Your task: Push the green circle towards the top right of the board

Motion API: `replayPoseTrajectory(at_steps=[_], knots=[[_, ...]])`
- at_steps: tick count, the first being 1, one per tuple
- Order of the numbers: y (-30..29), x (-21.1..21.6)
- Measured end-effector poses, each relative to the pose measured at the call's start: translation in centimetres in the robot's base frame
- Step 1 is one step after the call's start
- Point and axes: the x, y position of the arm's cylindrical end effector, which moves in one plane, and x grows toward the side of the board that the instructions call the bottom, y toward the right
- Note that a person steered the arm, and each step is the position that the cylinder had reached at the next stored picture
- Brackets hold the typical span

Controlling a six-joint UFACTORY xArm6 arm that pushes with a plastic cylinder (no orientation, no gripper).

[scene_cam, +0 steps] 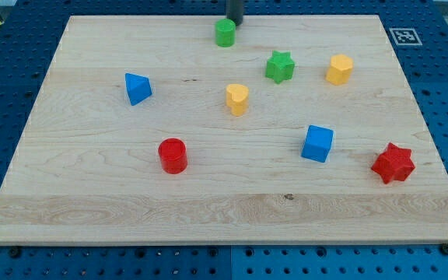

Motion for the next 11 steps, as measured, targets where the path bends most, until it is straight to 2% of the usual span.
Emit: replayPoseTrajectory(at_steps=[1,2,3,7,8,9,10,11], knots=[[-3.4,0.1],[-5.4,2.3],[-5.3,3.5],[9.3,7.7],[10.6,7.9],[8.5,7.6],[8.9,6.6],[11.3,6.3]])
